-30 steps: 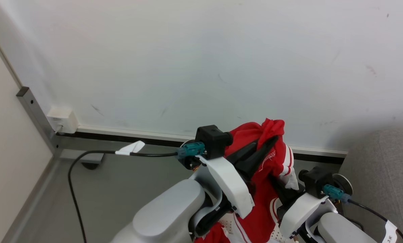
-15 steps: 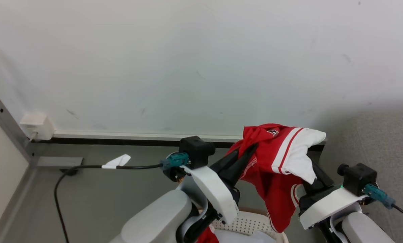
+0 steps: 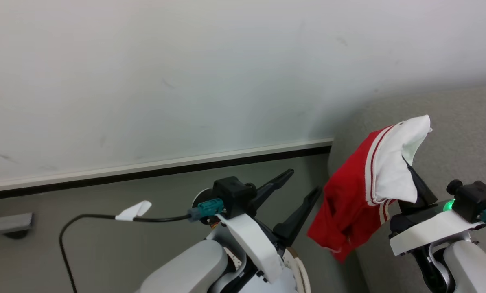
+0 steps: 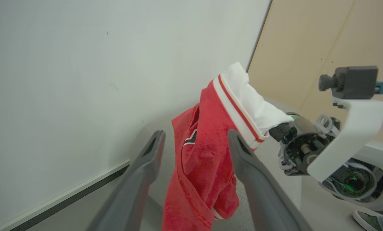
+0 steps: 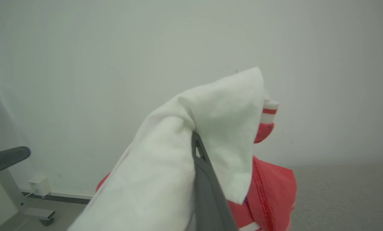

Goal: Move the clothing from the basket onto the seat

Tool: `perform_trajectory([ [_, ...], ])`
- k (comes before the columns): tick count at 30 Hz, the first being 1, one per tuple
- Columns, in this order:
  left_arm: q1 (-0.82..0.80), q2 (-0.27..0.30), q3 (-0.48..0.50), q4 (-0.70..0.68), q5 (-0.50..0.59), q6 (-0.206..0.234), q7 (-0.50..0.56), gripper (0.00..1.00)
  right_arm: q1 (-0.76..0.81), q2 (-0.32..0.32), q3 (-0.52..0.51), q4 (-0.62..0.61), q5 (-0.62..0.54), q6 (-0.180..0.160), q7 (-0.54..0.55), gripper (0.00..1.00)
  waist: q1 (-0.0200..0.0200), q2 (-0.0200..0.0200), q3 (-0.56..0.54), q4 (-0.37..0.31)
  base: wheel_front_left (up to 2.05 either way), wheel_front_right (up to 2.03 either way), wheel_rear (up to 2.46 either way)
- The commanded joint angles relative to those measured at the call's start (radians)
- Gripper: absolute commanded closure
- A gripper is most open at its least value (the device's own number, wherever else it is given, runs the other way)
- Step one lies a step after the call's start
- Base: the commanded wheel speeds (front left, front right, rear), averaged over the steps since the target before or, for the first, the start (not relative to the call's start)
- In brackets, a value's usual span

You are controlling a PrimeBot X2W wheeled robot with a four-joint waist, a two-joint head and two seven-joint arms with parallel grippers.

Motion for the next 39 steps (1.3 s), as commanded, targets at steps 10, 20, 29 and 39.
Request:
perform_trajectory([
  [10,-0.028,0.052,-0.018,-0.008,0.116,0.003,-0.054,0.00,0.013,-0.018,-0.066,-0.076,0.018,-0.002,0.000,1.00,-0.0001,-0.0001,0.080,-0.234,0.00,0.00,0.00],
  [20,-0.048,0.060,-0.034,0.007,0.172,-0.011,-0.064,0.00,-0.003,-0.022,-0.087,-0.129,0.088,-0.002,0.000,1.00,-0.0001,-0.0001,0.130,-0.304,0.00,0.00,0.00],
  [29,-0.124,0.080,-0.040,-0.012,0.210,-0.023,-0.034,0.00,-0.161,-0.089,-0.184,-0.136,0.138,-0.003,0.000,1.00,-0.0001,-0.0001,0.276,-0.277,0.00,0.00,0.00],
  [39,-0.254,0.127,-0.033,-0.078,0.250,-0.030,0.047,0.00,-0.436,-0.199,-0.285,-0.026,0.228,-0.003,0.000,1.00,-0.0001,-0.0001,0.520,-0.192,0.00,0.00,0.00],
])
